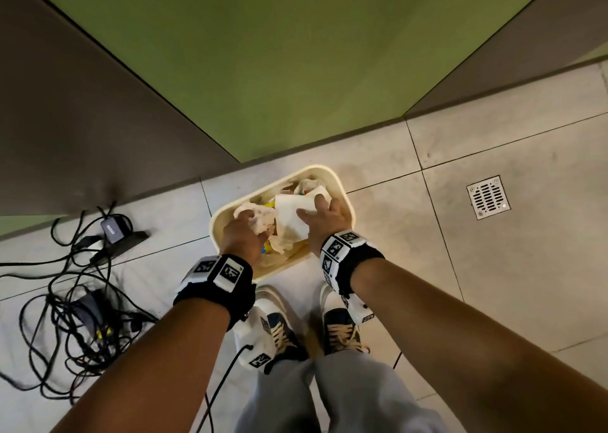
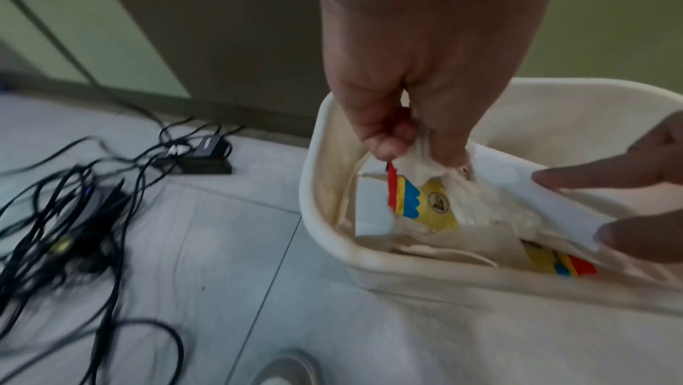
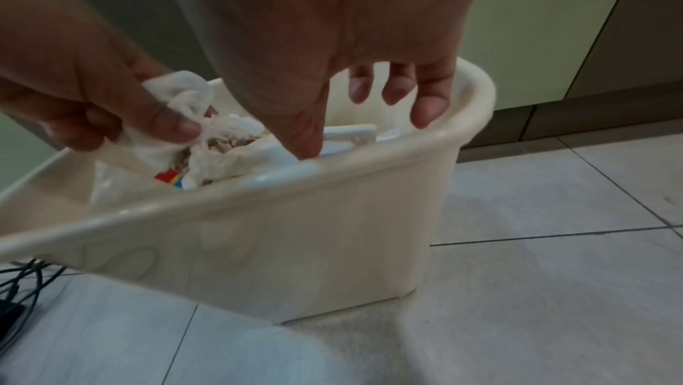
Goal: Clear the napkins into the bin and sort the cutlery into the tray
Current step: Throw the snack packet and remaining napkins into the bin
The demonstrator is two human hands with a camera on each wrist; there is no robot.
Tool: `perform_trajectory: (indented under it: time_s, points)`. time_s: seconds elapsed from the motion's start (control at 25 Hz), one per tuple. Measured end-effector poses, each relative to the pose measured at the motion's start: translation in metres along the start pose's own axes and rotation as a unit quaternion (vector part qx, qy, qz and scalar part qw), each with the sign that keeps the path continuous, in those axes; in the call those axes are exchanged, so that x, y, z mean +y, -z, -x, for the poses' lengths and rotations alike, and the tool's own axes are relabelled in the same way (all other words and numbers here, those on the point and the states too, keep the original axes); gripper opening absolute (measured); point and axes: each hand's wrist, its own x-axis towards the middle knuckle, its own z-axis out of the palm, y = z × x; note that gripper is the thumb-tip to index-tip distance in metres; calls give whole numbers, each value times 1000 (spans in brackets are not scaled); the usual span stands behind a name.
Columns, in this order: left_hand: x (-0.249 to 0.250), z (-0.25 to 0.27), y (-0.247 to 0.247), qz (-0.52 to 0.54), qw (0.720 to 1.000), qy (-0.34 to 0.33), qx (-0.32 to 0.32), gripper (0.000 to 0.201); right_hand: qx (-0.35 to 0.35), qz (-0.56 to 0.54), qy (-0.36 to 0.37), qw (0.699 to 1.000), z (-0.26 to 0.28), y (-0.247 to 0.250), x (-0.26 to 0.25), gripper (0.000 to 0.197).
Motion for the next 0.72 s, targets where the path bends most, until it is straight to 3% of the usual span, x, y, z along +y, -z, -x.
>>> perform_trajectory:
  time_s: [0.16, 0.4, 0.48, 0.72]
  points:
    - [3, 3, 0, 22, 999, 20, -29, 78, -37, -59, 10, 998, 5, 3, 2, 60]
    - [10, 52, 26, 30, 999, -3, -32, 95, 8, -74, 21, 997, 48, 8, 16, 64]
    - [12, 70, 45, 22, 999, -25, -23, 89, 5, -56, 20, 998, 73, 9, 28, 63]
    - [31, 133, 112, -4, 997, -67, -25, 44, -48, -10, -68, 997, 175, -8, 94, 52]
